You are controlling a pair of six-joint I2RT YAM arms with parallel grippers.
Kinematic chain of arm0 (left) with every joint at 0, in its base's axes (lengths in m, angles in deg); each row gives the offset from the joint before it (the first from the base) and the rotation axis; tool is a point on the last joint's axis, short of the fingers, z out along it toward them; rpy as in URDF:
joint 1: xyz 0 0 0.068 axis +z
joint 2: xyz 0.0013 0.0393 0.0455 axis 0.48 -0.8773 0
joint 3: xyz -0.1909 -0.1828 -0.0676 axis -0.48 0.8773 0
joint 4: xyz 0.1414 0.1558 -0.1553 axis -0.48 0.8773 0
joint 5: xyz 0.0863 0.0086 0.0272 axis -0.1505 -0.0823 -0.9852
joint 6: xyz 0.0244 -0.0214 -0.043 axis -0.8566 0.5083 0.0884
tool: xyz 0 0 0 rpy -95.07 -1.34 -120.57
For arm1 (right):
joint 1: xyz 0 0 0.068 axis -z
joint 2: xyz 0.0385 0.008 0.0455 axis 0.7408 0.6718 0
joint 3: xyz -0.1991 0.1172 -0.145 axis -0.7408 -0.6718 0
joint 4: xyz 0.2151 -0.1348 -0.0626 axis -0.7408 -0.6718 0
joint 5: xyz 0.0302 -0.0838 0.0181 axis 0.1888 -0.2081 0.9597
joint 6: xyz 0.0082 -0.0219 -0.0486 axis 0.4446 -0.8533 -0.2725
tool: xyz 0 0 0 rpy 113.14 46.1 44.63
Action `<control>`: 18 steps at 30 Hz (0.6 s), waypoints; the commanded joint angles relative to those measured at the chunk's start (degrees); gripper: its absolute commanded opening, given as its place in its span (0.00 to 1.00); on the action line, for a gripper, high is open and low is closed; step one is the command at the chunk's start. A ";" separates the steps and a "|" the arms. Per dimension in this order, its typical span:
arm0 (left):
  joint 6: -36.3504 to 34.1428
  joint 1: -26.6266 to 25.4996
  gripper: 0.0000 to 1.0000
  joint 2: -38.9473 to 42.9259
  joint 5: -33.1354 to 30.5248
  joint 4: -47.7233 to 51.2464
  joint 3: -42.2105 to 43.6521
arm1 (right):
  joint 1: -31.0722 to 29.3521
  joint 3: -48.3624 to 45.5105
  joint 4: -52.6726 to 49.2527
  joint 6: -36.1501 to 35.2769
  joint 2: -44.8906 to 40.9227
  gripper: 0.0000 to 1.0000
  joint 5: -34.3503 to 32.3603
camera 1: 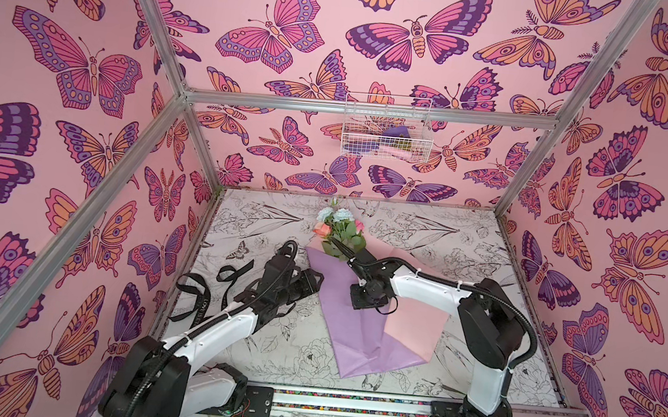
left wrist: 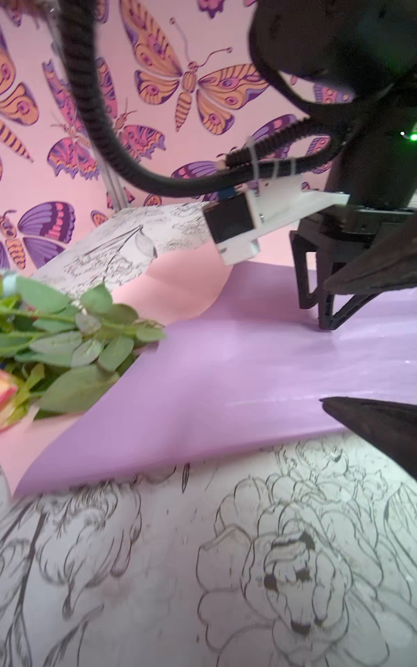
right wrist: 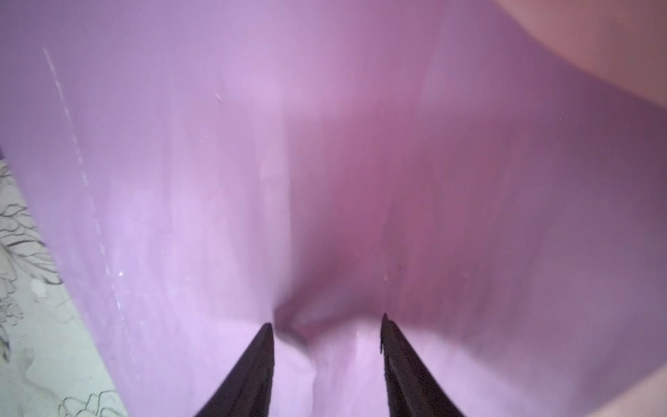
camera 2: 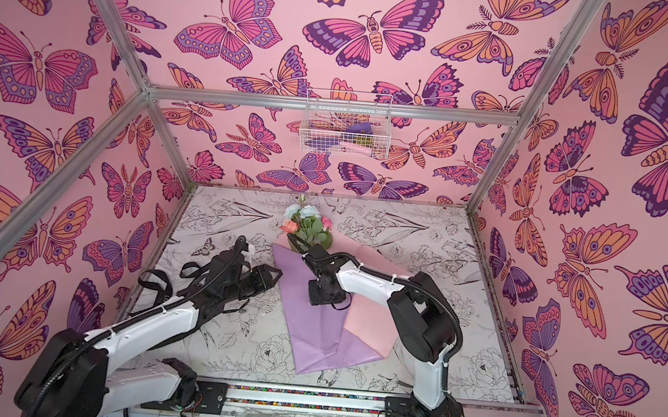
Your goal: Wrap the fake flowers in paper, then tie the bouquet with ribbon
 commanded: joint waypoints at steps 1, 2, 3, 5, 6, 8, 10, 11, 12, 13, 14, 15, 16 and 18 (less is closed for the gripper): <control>-1.64 -5.88 0.46 -0.13 0.24 2.46 1.46 | 1.22 -1.29 -1.75 0.92 -6.26 0.54 -3.97; -1.62 -7.94 0.45 -0.82 0.23 2.29 1.14 | 1.58 -2.58 -1.22 1.67 -7.68 0.54 -3.85; -1.91 -10.05 0.44 -1.72 0.23 2.00 0.78 | 1.93 -4.09 -0.61 2.54 -9.24 0.54 -3.93; -2.44 -13.41 0.41 -3.62 0.12 1.21 0.12 | 2.53 -7.32 0.53 4.43 -12.42 0.55 -4.09; -2.71 -15.05 0.39 -4.72 0.13 0.46 -0.08 | 2.73 -9.39 1.03 5.57 -14.29 0.55 -4.34; -2.89 -17.62 0.37 -8.01 0.47 -1.07 -0.72 | 3.04 -13.48 1.38 8.25 -18.47 0.55 -5.65; -3.11 -19.99 0.36 -10.53 1.00 -2.90 -1.59 | 3.17 -18.54 1.75 11.50 -23.21 0.56 -7.21; -3.19 -21.13 0.35 -11.52 1.02 -3.75 -1.90 | 3.37 -20.80 1.82 13.22 -25.42 0.56 -8.04; -3.35 -22.11 0.35 -12.65 1.11 -4.87 -2.30 | 3.51 -23.43 1.84 15.32 -27.90 0.57 -8.94; -3.51 -23.08 0.34 -13.76 1.28 -5.88 -2.74 | 3.60 -25.93 1.90 17.01 -30.19 0.57 -9.57; -3.67 -23.76 0.34 -14.67 1.45 -6.64 -3.19 | 3.62 -27.97 1.75 18.39 -32.12 0.57 -10.14; -3.95 -24.40 0.33 -15.69 1.62 -7.52 -3.71 | 3.61 -30.34 1.56 20.12 -34.41 0.57 -10.60; -4.31 -25.02 0.33 -16.73 1.48 -8.28 -4.18 | 3.62 -32.35 1.42 21.60 -36.41 0.57 -10.91; -4.68 -25.76 0.32 -18.74 1.74 -9.27 -5.27 | 3.67 -36.54 1.66 24.89 -40.73 0.57 -10.56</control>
